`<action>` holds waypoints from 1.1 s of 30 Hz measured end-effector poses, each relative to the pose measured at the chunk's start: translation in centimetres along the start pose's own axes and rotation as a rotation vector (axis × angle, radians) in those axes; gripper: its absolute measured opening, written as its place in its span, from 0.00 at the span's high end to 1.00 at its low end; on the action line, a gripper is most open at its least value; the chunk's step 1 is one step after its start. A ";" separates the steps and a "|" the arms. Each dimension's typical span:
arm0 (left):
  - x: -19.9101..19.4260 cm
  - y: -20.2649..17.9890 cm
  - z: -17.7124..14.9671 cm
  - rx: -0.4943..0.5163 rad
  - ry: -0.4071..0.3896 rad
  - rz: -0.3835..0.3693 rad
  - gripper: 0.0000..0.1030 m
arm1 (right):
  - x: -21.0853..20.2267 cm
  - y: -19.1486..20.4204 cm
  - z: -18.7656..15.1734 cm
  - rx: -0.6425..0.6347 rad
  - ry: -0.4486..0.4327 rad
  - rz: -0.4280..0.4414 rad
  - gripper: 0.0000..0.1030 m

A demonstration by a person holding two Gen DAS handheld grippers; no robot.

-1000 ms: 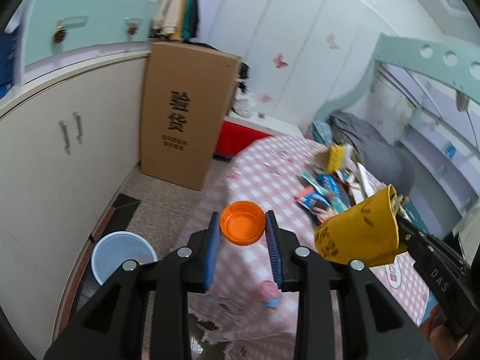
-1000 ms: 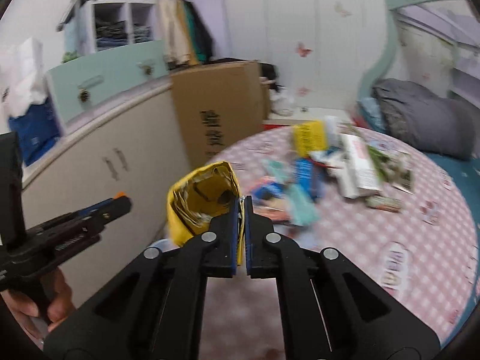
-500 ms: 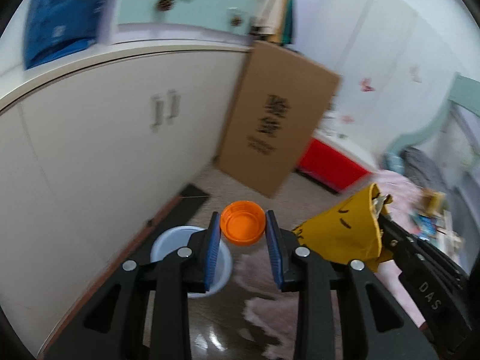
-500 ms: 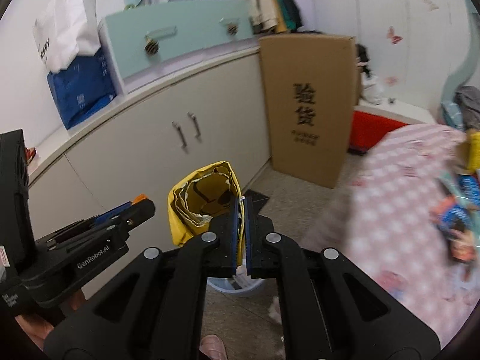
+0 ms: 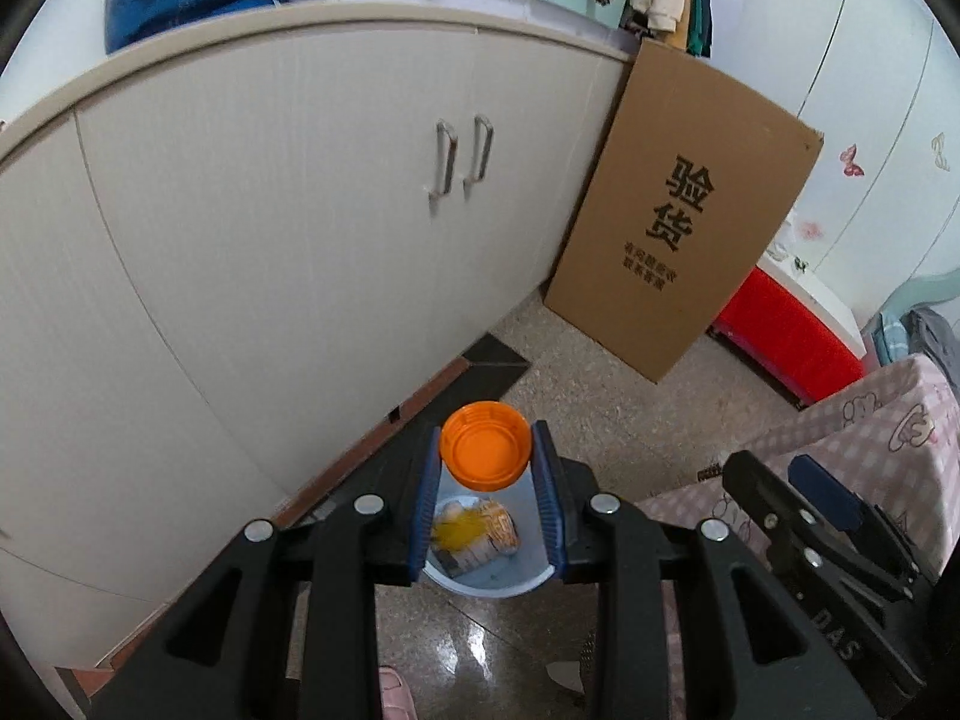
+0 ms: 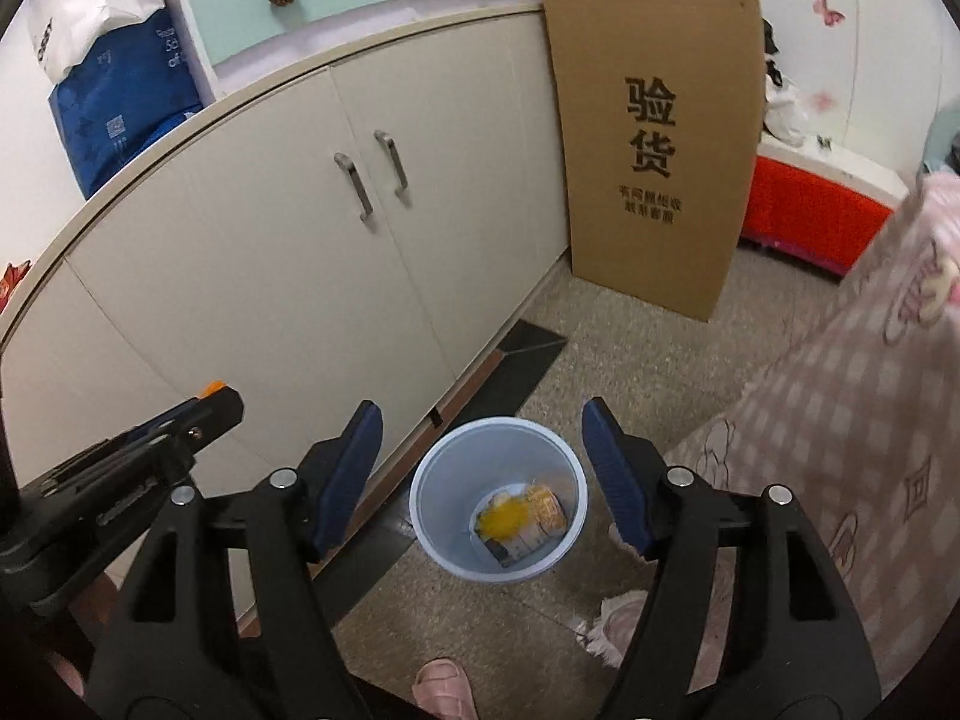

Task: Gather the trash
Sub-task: 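Carry the cap and yellow bag to the wastebasket and open both tools, then move both tools back over the table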

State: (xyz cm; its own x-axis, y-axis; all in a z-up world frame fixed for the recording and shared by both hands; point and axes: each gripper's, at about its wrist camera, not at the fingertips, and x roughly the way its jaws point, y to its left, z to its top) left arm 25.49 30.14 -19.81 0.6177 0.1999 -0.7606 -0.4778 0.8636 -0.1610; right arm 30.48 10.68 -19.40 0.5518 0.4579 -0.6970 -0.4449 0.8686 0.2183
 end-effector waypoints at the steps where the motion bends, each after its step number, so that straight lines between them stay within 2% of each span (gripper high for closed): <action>1: 0.2 -0.1 -0.1 0.003 0.005 0.004 0.72 | -0.1 -0.2 -0.2 0.004 0.002 -0.002 0.29; 5: 0.6 -0.8 -0.4 0.021 0.021 -0.002 0.71 | -0.7 -0.8 -0.7 0.008 0.000 -0.032 0.21; 9: 0.7 -1.9 -0.5 0.042 0.023 -0.008 0.71 | -1.5 -1.1 -0.7 0.007 -0.027 -0.059 0.18; 20: 1.1 -4.7 0.6 0.086 -0.012 -0.009 0.71 | -5.1 -2.0 0.5 0.026 -0.192 -0.127 0.13; 22: 1.1 -4.9 0.9 0.074 -0.024 -0.004 0.53 | -5.4 -2.1 0.6 0.029 -0.203 -0.131 0.13; 23: 1.2 -5.0 1.0 0.066 -0.023 -0.005 0.29 | -5.5 -2.1 0.7 0.029 -0.205 -0.131 0.13; 24: 1.2 -5.0 1.2 0.062 -0.022 -0.005 0.24 | -5.6 -2.2 0.7 0.030 -0.204 -0.126 0.13; 33: -1.4 -4.7 0.4 0.039 -0.049 -0.029 0.24 | -7.8 -2.3 0.5 0.039 -0.215 -0.136 0.13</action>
State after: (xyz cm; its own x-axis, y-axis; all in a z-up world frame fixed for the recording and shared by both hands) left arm 27.10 25.98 -17.71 0.6610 0.1959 -0.7243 -0.4349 0.8867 -0.1570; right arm 27.58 5.22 -14.14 0.7437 0.3625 -0.5618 -0.3312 0.9297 0.1615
